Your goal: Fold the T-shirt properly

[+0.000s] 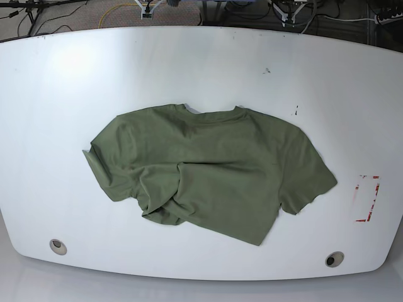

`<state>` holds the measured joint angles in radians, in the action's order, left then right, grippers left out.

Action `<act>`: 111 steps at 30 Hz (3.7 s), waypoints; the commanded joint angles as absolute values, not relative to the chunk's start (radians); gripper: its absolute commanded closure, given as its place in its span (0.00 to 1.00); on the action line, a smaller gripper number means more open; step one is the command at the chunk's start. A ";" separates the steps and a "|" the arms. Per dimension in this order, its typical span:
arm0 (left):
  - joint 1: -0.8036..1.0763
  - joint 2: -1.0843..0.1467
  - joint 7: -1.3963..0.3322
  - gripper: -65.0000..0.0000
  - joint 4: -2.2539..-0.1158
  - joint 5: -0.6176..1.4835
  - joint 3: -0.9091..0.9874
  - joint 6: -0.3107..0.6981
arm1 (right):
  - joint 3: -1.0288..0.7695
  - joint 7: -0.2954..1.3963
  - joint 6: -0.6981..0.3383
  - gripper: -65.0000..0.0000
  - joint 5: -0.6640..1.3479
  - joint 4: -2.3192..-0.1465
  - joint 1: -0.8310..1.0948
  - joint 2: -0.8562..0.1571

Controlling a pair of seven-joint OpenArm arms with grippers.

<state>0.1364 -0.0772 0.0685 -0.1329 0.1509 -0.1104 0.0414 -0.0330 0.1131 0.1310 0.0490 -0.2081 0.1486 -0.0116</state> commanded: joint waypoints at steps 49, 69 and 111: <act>0.222 -0.086 0.106 0.65 -0.179 0.150 -0.110 0.044 | -0.040 0.116 0.128 0.79 0.046 -0.283 0.209 -0.018; 0.236 -0.088 0.101 0.64 -0.190 0.150 -0.107 0.044 | -0.044 0.125 0.126 0.81 0.046 -0.371 0.239 -0.024; 0.270 -0.088 0.110 0.66 -0.279 0.160 -0.099 0.051 | -0.050 0.110 0.135 0.39 0.045 -0.493 0.307 -0.024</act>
